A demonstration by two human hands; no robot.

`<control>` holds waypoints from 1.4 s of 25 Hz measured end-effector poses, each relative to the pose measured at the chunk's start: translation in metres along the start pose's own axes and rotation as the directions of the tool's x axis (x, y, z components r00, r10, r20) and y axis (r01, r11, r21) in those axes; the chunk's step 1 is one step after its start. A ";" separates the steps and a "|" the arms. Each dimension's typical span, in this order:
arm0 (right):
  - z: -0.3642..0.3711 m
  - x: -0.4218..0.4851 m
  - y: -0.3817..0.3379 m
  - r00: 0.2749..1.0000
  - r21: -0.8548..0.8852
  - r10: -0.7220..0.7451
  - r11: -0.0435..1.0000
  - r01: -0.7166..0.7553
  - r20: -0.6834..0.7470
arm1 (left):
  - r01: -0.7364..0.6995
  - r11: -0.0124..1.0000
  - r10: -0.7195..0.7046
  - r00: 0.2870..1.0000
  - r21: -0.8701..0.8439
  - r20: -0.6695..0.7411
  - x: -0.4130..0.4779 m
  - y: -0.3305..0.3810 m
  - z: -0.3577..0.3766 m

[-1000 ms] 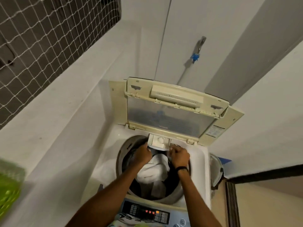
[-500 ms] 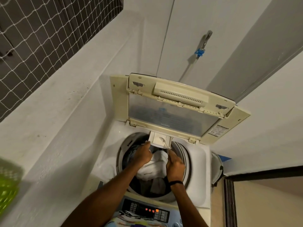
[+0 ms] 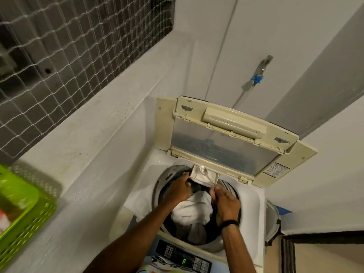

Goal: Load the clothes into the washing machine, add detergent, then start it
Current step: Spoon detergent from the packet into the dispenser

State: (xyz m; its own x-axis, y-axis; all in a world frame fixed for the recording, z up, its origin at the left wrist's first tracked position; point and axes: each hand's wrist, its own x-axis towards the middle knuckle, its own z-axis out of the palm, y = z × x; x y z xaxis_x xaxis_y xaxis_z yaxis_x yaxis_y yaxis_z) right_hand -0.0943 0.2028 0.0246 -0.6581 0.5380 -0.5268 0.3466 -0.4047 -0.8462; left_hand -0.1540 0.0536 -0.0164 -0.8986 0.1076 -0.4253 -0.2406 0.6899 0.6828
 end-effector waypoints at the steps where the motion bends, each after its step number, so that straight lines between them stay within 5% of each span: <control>1: 0.006 -0.009 -0.010 0.996 0.104 0.046 0.993 -0.054 0.078 | -0.004 0.999 0.003 0.999 -0.042 -0.037 -0.013 0.002 -0.012; 4: 0.034 -0.049 -0.042 0.932 0.228 0.066 0.961 -0.155 0.356 | -0.034 0.987 0.004 0.983 -0.159 -0.186 -0.063 -0.002 -0.056; 7: 0.070 -0.096 -0.072 0.820 0.058 0.101 0.985 -0.161 0.564 | -0.078 0.944 -0.049 0.928 -0.320 -0.369 -0.134 -0.011 -0.108; 9: 0.092 -0.125 -0.089 0.710 -0.099 0.086 0.995 -0.023 0.699 | -0.197 0.919 -0.031 0.829 -0.342 -0.559 -0.190 -0.004 -0.137; 12: 0.139 -0.182 -0.096 0.454 -0.140 0.049 0.976 0.169 0.890 | -0.275 0.937 -0.038 0.532 -0.214 -0.846 -0.272 -0.004 -0.176; 16: 0.207 -0.249 -0.071 0.179 -0.061 -0.017 0.905 0.421 0.984 | -0.091 0.992 -0.084 0.048 -0.088 -0.995 -0.341 -0.030 -0.213; 18: 0.239 -0.270 -0.049 0.015 0.061 -0.095 0.739 0.671 0.995 | 0.046 0.991 -0.121 -0.083 -0.125 -0.989 -0.360 -0.055 -0.226; 21: 0.273 -0.296 -0.022 -0.217 0.241 -0.148 0.169 0.956 0.965 | 0.385 0.903 -0.185 -0.054 -0.192 -0.981 -0.377 -0.088 -0.237; 23: 0.281 -0.313 -0.020 -0.197 0.191 -0.038 -0.128 0.973 0.980 | 0.486 0.844 -0.254 -0.013 -0.228 -0.967 -0.380 -0.099 -0.239; 26: 0.279 -0.326 -0.023 -0.074 0.093 0.097 -0.214 0.972 0.993 | 0.488 0.835 -0.295 0.003 -0.256 -0.956 -0.382 -0.106 -0.241; 29: 0.276 -0.328 -0.025 -0.019 0.053 0.230 -0.145 0.988 0.973 | 0.474 0.844 -0.289 0.008 -0.251 -0.957 -0.384 -0.107 -0.242; 35: 0.272 -0.323 -0.031 0.160 -0.236 0.280 0.263 0.935 0.947 | 0.456 0.853 -0.292 0.013 -0.254 -0.956 -0.387 -0.110 -0.244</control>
State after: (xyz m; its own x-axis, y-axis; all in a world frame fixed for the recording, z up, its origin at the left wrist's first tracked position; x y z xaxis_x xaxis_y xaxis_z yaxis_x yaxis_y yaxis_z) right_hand -0.0744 -0.1597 0.2427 -0.6408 -0.7274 -0.2455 -0.3668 0.5710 -0.7344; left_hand 0.1306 -0.2386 0.2172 -0.2923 -0.8849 0.3627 -0.7086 0.4551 0.5393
